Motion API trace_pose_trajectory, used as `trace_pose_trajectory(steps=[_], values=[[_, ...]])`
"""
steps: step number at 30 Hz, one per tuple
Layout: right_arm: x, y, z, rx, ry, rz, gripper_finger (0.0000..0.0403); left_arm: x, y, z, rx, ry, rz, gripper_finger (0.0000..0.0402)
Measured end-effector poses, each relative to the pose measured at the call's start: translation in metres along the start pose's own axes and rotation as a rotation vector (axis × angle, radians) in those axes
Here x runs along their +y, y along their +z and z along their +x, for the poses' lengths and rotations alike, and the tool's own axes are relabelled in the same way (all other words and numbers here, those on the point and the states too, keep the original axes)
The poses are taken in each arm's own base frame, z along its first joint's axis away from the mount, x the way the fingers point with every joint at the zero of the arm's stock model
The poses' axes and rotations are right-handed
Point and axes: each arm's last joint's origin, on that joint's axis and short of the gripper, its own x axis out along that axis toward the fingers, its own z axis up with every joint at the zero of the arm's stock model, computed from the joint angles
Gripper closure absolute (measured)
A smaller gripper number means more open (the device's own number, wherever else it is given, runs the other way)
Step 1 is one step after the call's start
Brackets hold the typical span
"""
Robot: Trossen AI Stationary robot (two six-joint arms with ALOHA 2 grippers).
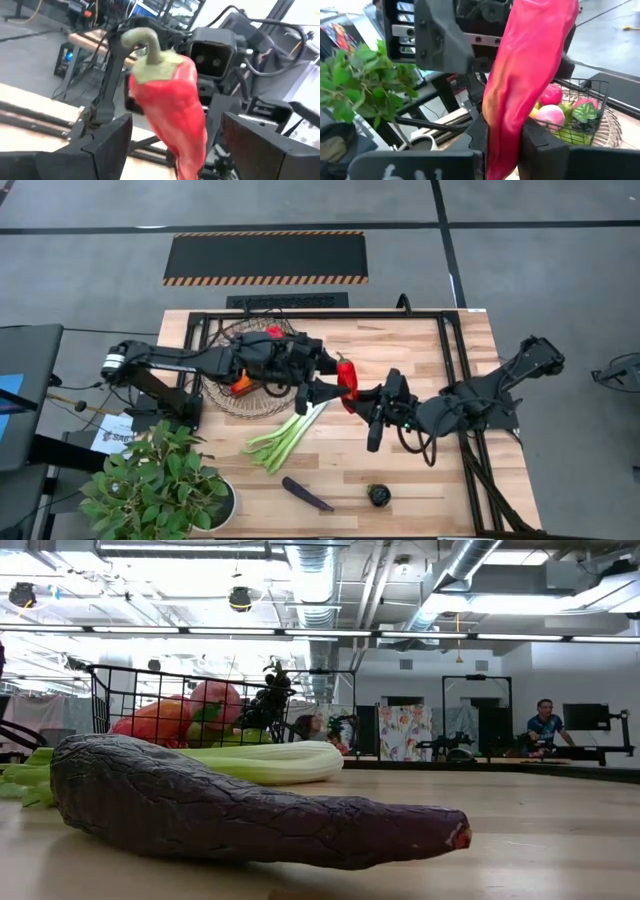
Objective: Build produce basket
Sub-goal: Put the red chili pepper into the wire basket
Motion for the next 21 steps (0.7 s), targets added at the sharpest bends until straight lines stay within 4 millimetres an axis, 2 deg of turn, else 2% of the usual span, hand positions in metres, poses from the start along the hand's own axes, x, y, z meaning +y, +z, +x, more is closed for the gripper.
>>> trace_pose_trajectory(steps=[6,10,21], values=[[0.0,0.001,0.005,-0.009,0.004,0.006,0.0335,0.003,-0.007,0.013,-0.005,-0.046,-0.041,0.0109],[0.0,0.0,0.005,-0.007,0.004,0.004,0.0335,0.003,-0.007,0.013,0.001,-0.058,-0.044,0.0119],[0.0,0.0,0.004,-0.004,0.005,0.0,0.0335,0.004,-0.008,0.013,0.003,-0.035,-0.071,0.0241]])
